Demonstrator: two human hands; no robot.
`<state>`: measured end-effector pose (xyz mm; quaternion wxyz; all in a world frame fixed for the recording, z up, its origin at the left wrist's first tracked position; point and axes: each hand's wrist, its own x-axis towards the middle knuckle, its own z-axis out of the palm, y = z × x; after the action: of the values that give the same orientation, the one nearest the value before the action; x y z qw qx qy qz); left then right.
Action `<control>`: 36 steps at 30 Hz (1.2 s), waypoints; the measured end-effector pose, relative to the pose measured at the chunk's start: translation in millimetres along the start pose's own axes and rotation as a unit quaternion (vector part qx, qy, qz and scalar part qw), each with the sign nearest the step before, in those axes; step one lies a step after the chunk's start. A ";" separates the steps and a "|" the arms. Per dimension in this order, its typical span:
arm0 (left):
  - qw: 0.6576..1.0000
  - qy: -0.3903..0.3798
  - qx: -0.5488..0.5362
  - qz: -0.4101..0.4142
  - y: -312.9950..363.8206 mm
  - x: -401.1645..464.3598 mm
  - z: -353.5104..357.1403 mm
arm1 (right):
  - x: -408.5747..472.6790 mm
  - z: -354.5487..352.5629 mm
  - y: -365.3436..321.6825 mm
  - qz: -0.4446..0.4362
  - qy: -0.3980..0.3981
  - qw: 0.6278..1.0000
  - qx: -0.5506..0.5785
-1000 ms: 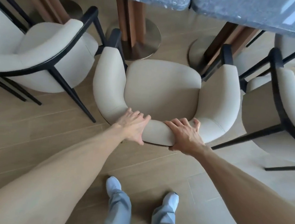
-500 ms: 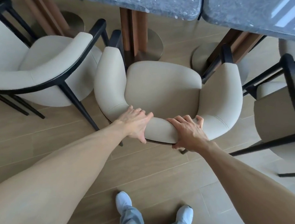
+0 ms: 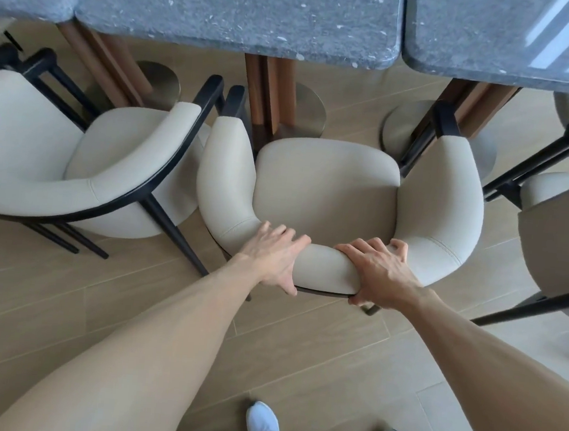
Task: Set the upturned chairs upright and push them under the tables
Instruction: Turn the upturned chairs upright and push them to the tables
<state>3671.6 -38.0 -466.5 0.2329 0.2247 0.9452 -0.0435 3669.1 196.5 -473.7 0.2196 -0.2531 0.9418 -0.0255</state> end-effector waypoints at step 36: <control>0.686 0.251 -0.677 -0.092 43.9 -57.8 -105.3 | -66.0 -88.8 -52.7 0.128 0.246 0.803 0.527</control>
<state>3692.6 -2.4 -345.5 0.0703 -0.0801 0.7569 0.6448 3707.0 177.2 -358.7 0.0816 0.0396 0.8295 -0.5511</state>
